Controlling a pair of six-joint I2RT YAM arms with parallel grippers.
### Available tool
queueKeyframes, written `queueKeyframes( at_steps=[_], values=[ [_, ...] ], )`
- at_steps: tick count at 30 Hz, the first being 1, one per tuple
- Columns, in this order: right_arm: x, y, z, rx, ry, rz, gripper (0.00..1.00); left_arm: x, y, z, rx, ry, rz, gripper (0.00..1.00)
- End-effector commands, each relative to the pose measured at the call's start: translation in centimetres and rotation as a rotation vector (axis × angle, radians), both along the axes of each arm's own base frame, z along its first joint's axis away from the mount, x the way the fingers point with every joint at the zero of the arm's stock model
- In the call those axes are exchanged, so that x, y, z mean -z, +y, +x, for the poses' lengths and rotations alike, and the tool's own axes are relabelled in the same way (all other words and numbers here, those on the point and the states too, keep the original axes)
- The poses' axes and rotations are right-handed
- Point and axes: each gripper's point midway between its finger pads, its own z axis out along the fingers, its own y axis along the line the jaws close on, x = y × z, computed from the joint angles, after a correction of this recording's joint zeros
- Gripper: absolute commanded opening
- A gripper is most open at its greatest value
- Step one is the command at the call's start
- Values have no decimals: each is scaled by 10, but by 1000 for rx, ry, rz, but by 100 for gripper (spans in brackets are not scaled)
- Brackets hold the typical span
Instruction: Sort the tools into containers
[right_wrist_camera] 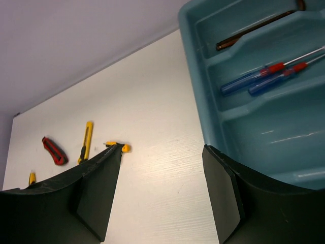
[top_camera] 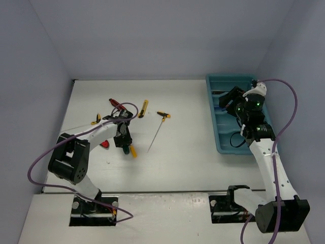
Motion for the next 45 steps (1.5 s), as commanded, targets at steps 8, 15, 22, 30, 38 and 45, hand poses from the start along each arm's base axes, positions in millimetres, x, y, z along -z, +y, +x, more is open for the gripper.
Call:
queueKeyframes(
  at_steps=[8, 15, 22, 30, 38, 45],
  values=[
    [-54, 117, -24, -572, -121, 57, 63, -203, -67, 32, 359, -708, -340, 0],
    [-76, 198, -47, -762, -142, 102, 70, -276, -114, 17, 573, -914, -551, 0],
    [-100, 257, -64, -879, -191, 157, 82, -321, -141, 3, 681, -1036, -649, 0],
    [-87, 287, -59, -885, -165, 152, 84, -344, -148, -7, 711, -1084, -679, 0],
    [-85, 295, -44, -834, -167, 156, 81, -350, -150, -15, 725, -1103, -692, 0],
    [-88, 291, -36, -780, -183, 181, 73, -346, -147, -16, 716, -1103, -676, 0]
  ],
)
